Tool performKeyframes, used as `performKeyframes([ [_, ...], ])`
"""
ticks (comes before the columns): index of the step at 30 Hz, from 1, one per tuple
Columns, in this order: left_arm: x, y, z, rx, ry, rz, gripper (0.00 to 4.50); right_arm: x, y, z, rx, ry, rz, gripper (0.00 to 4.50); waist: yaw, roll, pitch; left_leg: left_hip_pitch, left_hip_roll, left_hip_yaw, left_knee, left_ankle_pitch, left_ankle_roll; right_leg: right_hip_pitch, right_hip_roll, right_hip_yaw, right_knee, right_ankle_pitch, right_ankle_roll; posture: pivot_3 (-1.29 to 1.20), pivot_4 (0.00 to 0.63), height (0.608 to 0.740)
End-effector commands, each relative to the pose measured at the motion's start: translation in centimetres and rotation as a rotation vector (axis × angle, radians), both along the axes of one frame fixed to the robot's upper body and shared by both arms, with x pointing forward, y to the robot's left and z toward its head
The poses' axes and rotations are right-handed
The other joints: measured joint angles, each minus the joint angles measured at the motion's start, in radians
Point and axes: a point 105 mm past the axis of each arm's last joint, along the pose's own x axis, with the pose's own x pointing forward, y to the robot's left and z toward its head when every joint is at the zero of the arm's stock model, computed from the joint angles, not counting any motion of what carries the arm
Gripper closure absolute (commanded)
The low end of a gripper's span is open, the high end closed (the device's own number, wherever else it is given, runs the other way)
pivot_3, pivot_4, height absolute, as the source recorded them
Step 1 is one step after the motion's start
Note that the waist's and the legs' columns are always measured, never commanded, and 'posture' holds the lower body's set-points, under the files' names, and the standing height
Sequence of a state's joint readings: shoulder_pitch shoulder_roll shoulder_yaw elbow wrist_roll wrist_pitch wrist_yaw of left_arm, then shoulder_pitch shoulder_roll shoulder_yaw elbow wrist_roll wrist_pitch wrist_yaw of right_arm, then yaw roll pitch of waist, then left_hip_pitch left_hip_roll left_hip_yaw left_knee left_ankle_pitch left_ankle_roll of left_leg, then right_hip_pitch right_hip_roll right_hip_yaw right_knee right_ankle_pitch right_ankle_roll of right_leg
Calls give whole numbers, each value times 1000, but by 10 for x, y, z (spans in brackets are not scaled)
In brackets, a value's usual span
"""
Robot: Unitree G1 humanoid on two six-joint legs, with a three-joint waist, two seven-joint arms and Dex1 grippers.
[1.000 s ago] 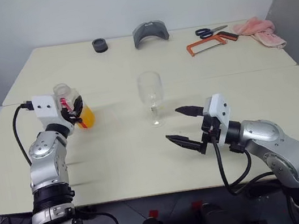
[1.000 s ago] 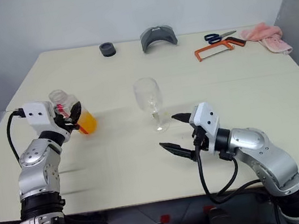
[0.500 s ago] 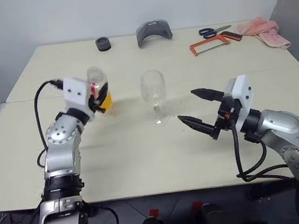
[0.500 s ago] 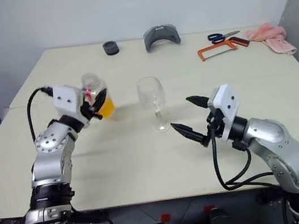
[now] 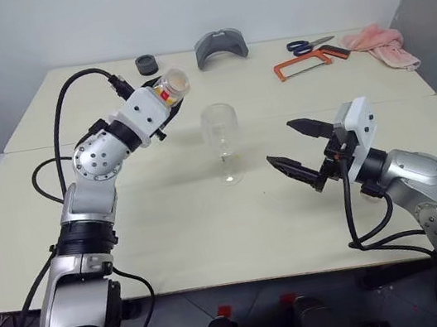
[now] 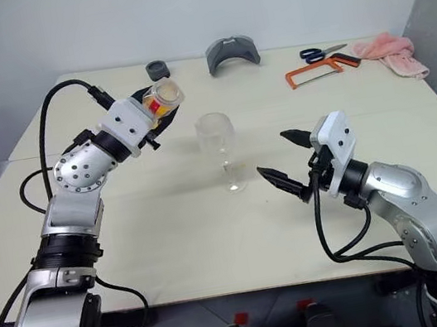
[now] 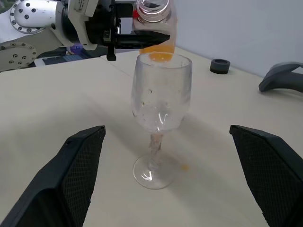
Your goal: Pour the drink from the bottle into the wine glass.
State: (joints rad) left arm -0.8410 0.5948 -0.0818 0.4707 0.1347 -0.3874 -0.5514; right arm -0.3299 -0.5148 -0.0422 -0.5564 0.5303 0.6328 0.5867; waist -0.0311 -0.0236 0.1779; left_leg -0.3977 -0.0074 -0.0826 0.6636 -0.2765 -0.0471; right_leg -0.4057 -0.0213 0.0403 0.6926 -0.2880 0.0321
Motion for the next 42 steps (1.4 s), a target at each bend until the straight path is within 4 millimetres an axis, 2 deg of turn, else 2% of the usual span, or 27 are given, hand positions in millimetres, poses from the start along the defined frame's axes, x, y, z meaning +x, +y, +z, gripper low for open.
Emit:
performKeyframes([
  [1, -6, -8, 22, 81, -121, -42, 2808, -1, -5, 10, 17, -40, -19, 0, 0, 0, 0, 0, 0, 0, 0, 0, 0, 0, 0, 0, 0, 0, 0, 0, 150, 740],
  [16, -1, -27, 26, 237, -240, -94, 2808, 0, -4, 6, 24, -34, -36, 0, -1, 0, 0, 0, -1, 1, 0, 0, 0, 0, 0, 0, 0, 0, 0, 0, 150, 740],
  [42, 2, -36, 36, 393, -389, -99, 2809, -9, 5, 15, 55, -99, 53, 0, -1, 0, 0, 0, -1, 2, 0, 0, 0, 0, 0, 0, 1, 0, 0, 0, 150, 740],
])
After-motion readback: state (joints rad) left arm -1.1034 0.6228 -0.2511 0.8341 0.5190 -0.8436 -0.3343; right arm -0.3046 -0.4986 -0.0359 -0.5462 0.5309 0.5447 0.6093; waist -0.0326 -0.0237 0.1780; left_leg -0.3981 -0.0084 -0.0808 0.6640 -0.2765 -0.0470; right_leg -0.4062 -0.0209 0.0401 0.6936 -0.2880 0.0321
